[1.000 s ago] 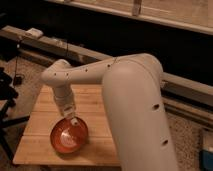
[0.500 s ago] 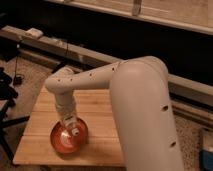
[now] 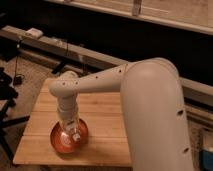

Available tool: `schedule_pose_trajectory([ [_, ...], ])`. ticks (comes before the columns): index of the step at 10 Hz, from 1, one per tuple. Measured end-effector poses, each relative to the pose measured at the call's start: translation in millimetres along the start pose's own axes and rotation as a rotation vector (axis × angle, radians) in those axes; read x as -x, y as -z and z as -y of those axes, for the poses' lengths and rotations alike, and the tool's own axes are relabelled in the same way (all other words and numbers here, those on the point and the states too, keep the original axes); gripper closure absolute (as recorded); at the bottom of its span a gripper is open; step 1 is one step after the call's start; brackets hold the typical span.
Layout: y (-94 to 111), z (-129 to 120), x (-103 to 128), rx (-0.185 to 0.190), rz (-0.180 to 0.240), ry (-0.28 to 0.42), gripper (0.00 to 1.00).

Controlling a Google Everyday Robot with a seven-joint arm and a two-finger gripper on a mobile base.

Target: Place the bottle in the ceramic bowl

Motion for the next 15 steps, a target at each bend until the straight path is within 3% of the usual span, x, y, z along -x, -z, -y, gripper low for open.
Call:
schedule_pose_trajectory([
  [2,-3.5,0.0,-1.1,0.025,0.012,-0.006,0.22],
  [3,-3.3,1.8,-1.5,0.027,0.015,-0.011,0.2],
  [15,-4.2,1.0,-1.4,0.028,0.013,-0.012,0.2],
])
